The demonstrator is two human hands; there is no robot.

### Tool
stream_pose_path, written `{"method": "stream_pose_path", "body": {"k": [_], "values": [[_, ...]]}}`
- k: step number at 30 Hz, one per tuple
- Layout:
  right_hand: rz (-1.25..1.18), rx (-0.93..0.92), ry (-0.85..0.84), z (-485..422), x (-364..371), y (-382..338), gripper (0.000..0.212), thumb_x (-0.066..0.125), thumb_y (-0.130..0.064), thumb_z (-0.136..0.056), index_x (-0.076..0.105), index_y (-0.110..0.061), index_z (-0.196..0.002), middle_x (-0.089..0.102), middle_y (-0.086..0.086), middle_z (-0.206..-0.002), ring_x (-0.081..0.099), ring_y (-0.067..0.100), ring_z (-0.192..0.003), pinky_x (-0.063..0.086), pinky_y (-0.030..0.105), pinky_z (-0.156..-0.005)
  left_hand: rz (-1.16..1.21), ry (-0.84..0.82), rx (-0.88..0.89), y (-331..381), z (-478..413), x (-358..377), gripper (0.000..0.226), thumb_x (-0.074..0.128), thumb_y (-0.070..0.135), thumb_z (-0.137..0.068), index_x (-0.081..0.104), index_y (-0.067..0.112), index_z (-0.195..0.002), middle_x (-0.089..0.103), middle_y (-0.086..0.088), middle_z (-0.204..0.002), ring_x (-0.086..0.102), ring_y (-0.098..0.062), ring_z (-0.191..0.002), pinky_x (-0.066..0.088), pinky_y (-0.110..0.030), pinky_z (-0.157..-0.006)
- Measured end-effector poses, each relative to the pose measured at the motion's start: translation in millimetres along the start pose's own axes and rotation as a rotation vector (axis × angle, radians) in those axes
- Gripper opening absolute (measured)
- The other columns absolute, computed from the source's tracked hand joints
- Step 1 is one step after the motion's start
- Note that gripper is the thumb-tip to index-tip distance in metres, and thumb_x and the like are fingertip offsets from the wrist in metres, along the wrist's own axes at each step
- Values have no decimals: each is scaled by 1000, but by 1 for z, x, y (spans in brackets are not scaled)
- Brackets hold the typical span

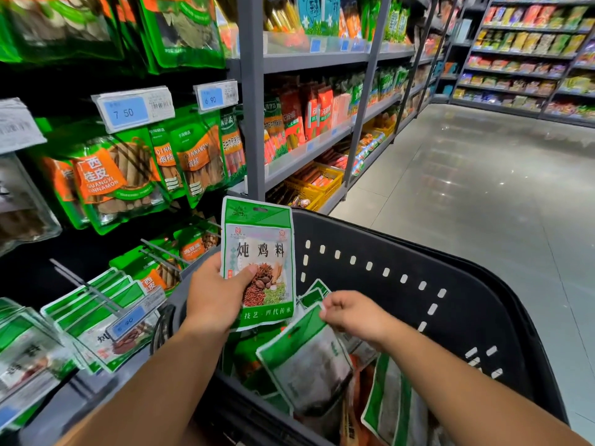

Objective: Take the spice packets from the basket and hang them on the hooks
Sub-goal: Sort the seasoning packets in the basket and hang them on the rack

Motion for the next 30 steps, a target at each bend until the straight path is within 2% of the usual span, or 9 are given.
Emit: {"method": "stream_pose_path", "body": {"k": [4,6,10,14,18,20,23,26,30], "values": [[-249,10,166,4,-28,-22,14,62,-9,-99,69,-6,-88,72,14,-82,69,27,-73,57,46,-75,-6,58,56,6,3,-2,22,74,20,-93,70,31,-112,76,14,-101,72,-14,-96,56,-44,-97],[-351,20,231,5,-36,-27,14,58,-9,-102,68,0,-97,74,22,-92,72,36,-82,58,52,-82,-9,84,64,7,5,-3,24,74,21,-94,70,30,-115,77,14,-101,73,-14,-95,58,-46,-95],[-578,-20,352,10,-46,-37,14,54,-8,-104,65,-6,-96,77,14,-87,74,24,-74,60,43,-73,-29,96,73,9,7,-2,21,73,23,-94,71,32,-113,76,16,-101,73,-13,-95,59,-46,-93],[-765,-60,393,16,-47,-48,15,52,-8,-105,64,-7,-96,79,10,-85,76,20,-75,60,40,-72,-52,56,73,11,9,0,23,74,23,-94,71,30,-115,76,16,-101,72,-13,-96,57,-41,-93],[-875,-93,358,17,-40,-57,12,53,-8,-105,63,-3,-106,77,20,-102,75,28,-87,62,47,-85,-80,-60,79,11,11,7,19,76,20,-92,73,30,-108,78,17,-93,73,-6,-86,57,-32,-79],[-929,-124,312,20,-34,-63,10,52,-7,-105,61,-3,-105,77,20,-101,75,27,-86,63,46,-84,-56,-177,52,12,14,13,20,71,14,-95,70,32,-106,79,18,-93,75,-4,-86,56,-29,-76],[-948,-161,256,24,-24,-70,12,51,-6,-105,60,-7,-97,75,16,-97,75,22,-82,63,43,-84,-10,-334,25,15,19,22,25,60,11,-102,63,31,-117,78,17,-105,74,-4,-98,58,-28,-87],[-855,-170,234,26,-14,-75,14,51,-10,-105,63,-10,-99,76,9,-91,74,15,-79,60,35,-84,10,-437,35,20,27,27,28,56,11,-104,59,32,-123,76,18,-111,73,-3,-103,57,-23,-85],[-677,-196,204,31,-3,-80,21,51,-14,-106,65,-13,-121,77,4,-116,75,14,-104,58,31,-96,11,-477,30,20,28,27,30,55,14,-105,62,33,-127,77,7,-116,74,-15,-107,56,-43,-97]]}}
Point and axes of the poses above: each hand's wrist, its own z-axis away from the middle knuckle, its own x-axis out of the palm, y = z × x, the point moved 2 cm from there along -z, towards the middle knuckle
